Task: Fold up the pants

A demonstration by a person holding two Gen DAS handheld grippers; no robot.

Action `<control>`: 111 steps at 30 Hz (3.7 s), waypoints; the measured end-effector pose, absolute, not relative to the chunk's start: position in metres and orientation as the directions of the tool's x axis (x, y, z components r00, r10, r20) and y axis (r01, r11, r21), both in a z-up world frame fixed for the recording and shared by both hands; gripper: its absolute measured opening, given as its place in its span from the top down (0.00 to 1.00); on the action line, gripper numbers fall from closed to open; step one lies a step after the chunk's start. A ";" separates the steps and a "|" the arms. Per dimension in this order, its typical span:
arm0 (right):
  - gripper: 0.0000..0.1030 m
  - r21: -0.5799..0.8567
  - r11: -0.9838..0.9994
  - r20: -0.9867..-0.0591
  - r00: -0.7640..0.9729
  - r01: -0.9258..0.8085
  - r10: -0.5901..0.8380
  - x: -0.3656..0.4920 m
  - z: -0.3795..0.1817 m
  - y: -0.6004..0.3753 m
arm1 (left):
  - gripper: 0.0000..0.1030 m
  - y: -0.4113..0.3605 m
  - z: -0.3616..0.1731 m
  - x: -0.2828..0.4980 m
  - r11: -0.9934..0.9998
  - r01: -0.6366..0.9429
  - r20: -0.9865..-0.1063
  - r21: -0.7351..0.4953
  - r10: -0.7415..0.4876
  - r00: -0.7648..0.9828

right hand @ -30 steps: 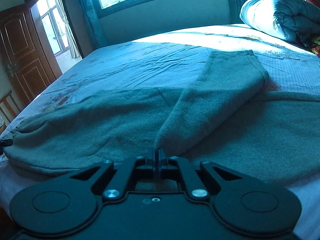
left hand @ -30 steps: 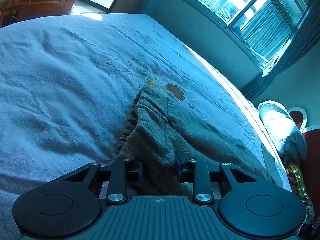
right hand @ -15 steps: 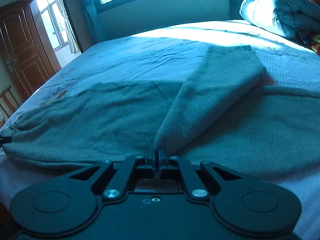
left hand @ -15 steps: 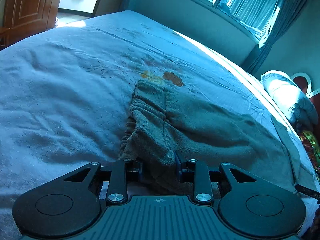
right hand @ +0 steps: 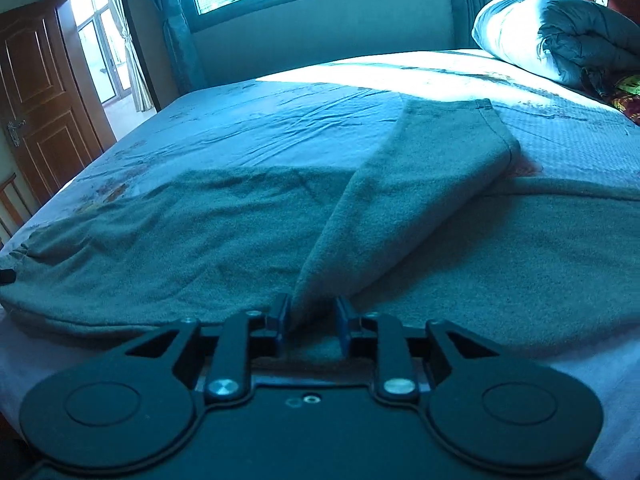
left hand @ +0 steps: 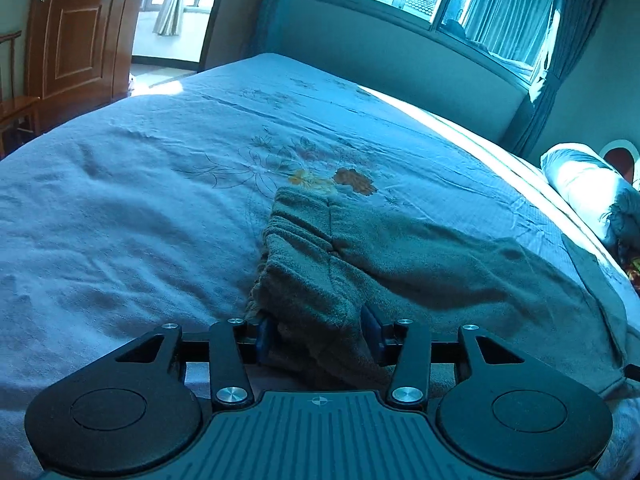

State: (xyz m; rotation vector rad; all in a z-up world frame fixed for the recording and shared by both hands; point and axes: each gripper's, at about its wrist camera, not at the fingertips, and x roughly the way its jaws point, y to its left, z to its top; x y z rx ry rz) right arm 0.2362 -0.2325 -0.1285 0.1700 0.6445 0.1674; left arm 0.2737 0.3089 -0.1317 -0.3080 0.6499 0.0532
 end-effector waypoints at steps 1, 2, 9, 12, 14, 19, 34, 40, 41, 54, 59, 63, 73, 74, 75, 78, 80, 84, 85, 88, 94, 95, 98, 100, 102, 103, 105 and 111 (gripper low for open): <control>0.78 0.207 0.974 -0.573 0.794 -0.098 0.202 0.234 -0.124 -0.236 | 0.48 0.308 -0.127 0.268 0.951 -0.158 -0.591 -0.266 -0.031 0.806; 0.78 0.205 0.974 -0.562 0.803 -0.094 0.196 0.232 -0.120 -0.241 | 0.46 0.307 -0.124 0.263 0.948 -0.170 -0.579 -0.269 -0.018 0.815; 0.78 0.213 0.975 -0.527 0.832 -0.069 0.175 0.223 -0.102 -0.263 | 0.46 0.306 -0.117 0.257 0.926 -0.229 -0.577 -0.300 0.015 0.817; 0.78 0.211 0.975 -0.530 0.829 -0.073 0.177 0.220 -0.102 -0.264 | 0.46 0.314 -0.132 0.269 0.879 -0.340 -0.656 -0.336 0.041 0.754; 0.77 0.207 0.976 -0.530 0.830 -0.072 0.174 0.218 -0.102 -0.264 | 0.46 0.313 -0.135 0.266 0.865 -0.346 -0.643 -0.364 0.035 0.765; 0.75 0.231 0.970 -0.559 0.805 -0.075 0.196 0.234 -0.114 -0.257 | 0.64 0.302 -0.128 0.264 0.879 -0.307 -0.578 -0.366 0.044 0.815; 0.75 0.326 0.946 -0.551 0.811 -0.006 0.195 0.234 -0.117 -0.283 | 0.42 0.287 -0.110 0.242 0.932 -0.248 -0.563 -0.264 0.060 0.824; 0.75 0.324 0.946 -0.526 0.827 -0.022 0.200 0.227 -0.108 -0.284 | 0.26 0.208 -0.105 0.254 0.986 -0.120 -0.528 -0.113 0.042 0.848; 0.75 0.323 0.946 -0.526 0.826 -0.027 0.203 0.227 -0.106 -0.283 | 0.25 0.193 -0.112 0.264 0.990 -0.111 -0.577 -0.087 0.041 0.816; 0.75 0.158 0.983 -0.559 0.813 -0.091 0.165 0.280 -0.102 -0.246 | 0.24 0.110 -0.139 0.298 0.991 -0.128 -0.615 -0.034 0.080 0.784; 0.75 0.086 0.993 -0.589 0.799 -0.082 0.117 0.320 -0.104 -0.239 | 0.24 0.109 -0.132 0.317 0.992 -0.102 -0.646 -0.077 0.028 0.763; 0.70 -0.002 0.996 -0.606 0.793 -0.087 0.068 0.342 -0.111 -0.223 | 0.23 0.074 -0.140 0.319 0.998 -0.067 -0.667 -0.021 0.037 0.744; 1.00 -0.097 0.995 -0.624 0.778 0.010 -0.068 0.331 -0.126 -0.239 | 0.16 0.069 -0.147 0.320 0.992 -0.123 -0.667 -0.023 0.076 0.741; 1.00 -0.072 0.997 -0.616 0.785 0.026 -0.065 0.324 -0.122 -0.246 | 0.16 0.070 -0.147 0.320 0.992 -0.125 -0.668 -0.026 0.076 0.741; 1.00 -0.044 0.998 -0.607 0.792 0.047 -0.064 0.315 -0.119 -0.254 | 0.16 0.069 -0.146 0.320 0.991 -0.128 -0.668 -0.025 0.079 0.740; 1.00 0.021 0.996 -0.594 0.802 0.084 -0.055 0.294 -0.115 -0.272 | 0.15 0.066 -0.146 0.321 0.991 -0.136 -0.668 -0.012 0.093 0.738; 1.00 0.047 0.994 -0.588 0.807 0.103 -0.056 0.282 -0.114 -0.280 | 0.15 0.066 -0.147 0.320 0.991 -0.135 -0.668 -0.011 0.094 0.739; 1.00 0.160 0.971 -0.600 0.799 0.178 -0.048 0.249 -0.122 -0.300 | 0.15 0.066 -0.146 0.320 0.991 -0.135 -0.669 -0.010 0.093 0.737; 1.00 0.187 0.962 -0.608 0.793 0.198 -0.045 0.243 -0.126 -0.304 | 0.15 0.066 -0.146 0.320 0.991 -0.134 -0.670 -0.009 0.094 0.737; 0.84 0.243 0.934 -0.626 0.778 0.262 -0.056 0.224 -0.138 -0.320 | 0.15 0.066 -0.147 0.320 0.992 -0.128 -0.669 -0.008 0.090 0.738; 0.82 0.080 0.984 -0.518 0.850 0.157 -0.094 0.226 -0.105 -0.307 | 0.15 0.064 -0.148 0.319 0.991 -0.135 -0.660 -0.002 0.100 0.744; 0.80 0.035 0.994 -0.510 0.857 0.108 -0.075 0.234 -0.101 -0.301 | 0.14 0.064 -0.148 0.319 0.991 -0.136 -0.659 -0.001 0.101 0.745; 0.79 -0.118 0.993 -0.545 0.836 0.000 -0.065 0.261 -0.105 -0.279 | 0.14 0.065 -0.148 0.318 0.990 -0.138 -0.656 -0.005 0.101 0.748; 0.78 -0.250 0.967 -0.557 0.825 -0.057 -0.095 0.280 -0.115 -0.260 | 0.14 0.066 -0.148 0.318 0.989 -0.145 -0.654 -0.009 0.104 0.749; 0.78 -0.385 0.918 -0.543 0.827 -0.092 -0.145 0.296 -0.127 -0.243 | 0.14 0.066 -0.145 0.316 0.985 -0.171 -0.647 0.003 0.132 0.751; 0.75 -0.432 0.897 -0.529 0.833 -0.097 -0.164 0.300 -0.131 -0.239 | 0.14 0.067 -0.144 0.315 0.982 -0.188 -0.643 0.012 0.151 0.751; 0.78 -0.513 0.852 -0.509 0.836 -0.102 -0.206 0.311 -0.139 -0.235 | 0.14 0.073 -0.145 0.315 0.979 -0.204 -0.644 0.010 0.162 0.747; 1.00 -0.138 0.979 -0.527 0.826 0.153 -0.203 0.275 -0.108 -0.317 | 0.10 0.077 -0.149 0.317 0.982 -0.188 -0.654 0.012 0.150 0.741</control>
